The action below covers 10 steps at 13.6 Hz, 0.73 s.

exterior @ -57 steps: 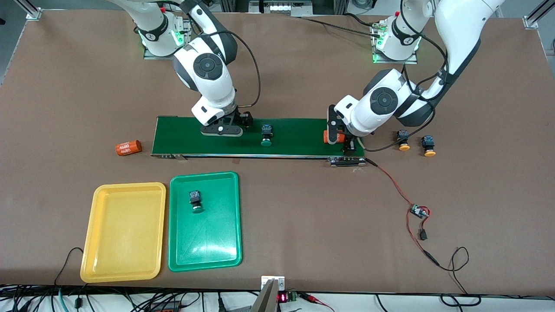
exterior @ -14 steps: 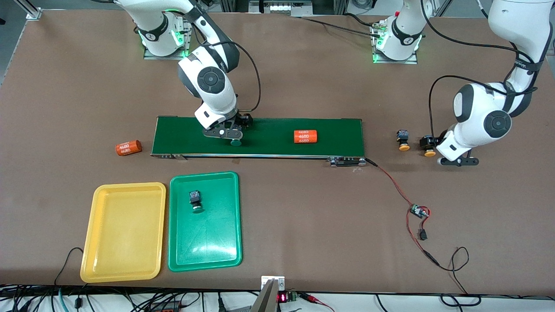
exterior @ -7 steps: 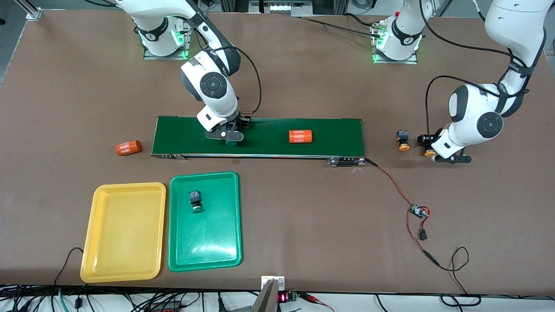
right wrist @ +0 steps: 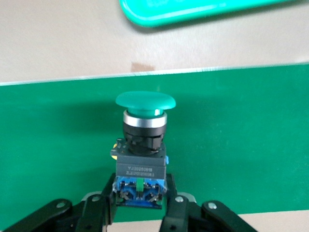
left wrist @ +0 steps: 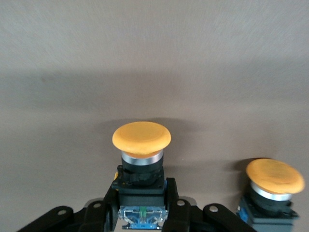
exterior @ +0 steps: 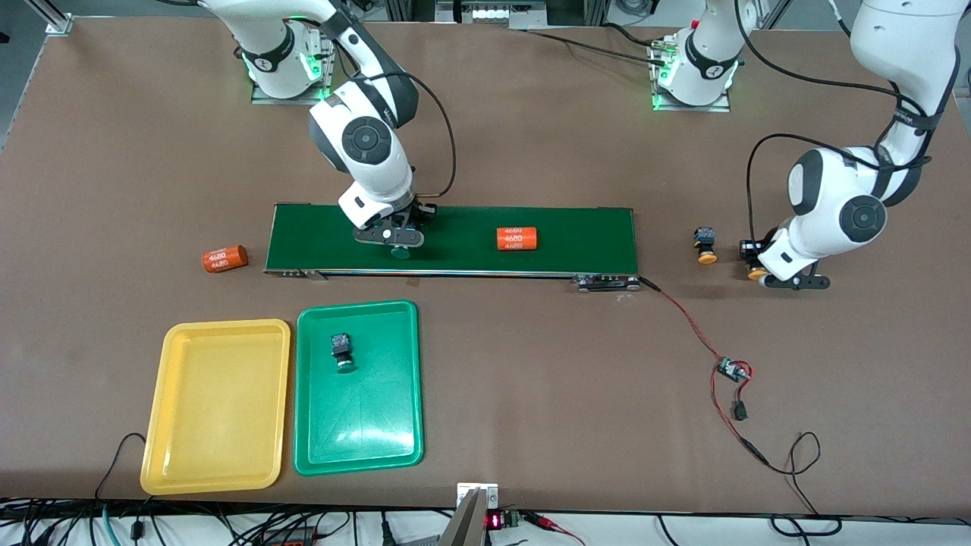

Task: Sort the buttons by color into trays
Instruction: 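Carry the green button over the green tray while the left carries yellow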

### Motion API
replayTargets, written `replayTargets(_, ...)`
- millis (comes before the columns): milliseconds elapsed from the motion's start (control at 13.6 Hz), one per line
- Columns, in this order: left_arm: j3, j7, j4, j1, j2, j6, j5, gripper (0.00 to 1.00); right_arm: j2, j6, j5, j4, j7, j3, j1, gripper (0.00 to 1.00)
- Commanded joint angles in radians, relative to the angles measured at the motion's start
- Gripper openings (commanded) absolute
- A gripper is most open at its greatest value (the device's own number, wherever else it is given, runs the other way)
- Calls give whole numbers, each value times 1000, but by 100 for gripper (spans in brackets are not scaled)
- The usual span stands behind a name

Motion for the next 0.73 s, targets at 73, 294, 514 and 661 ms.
replayTargets(73, -85, 18, 139, 1, -65, -250, -16, 16, -19, -80, -12, 114, -140, -53, -8, 10)
replayTargets(294, -219, -62, 195, 0, -74, -320, -90, 17, 21, -71, -70, 234, -278, -130, -14, 10)
replayTargets(514, -365, -201, 196, -9, -70, -308, -168, 17, 123, -25, -69, 349, -418, -213, -20, 10)
replayTargets(661, -460, -292, 196, -14, -62, -271, -190, 17, 185, 62, -67, 374, -460, -228, -39, 10)
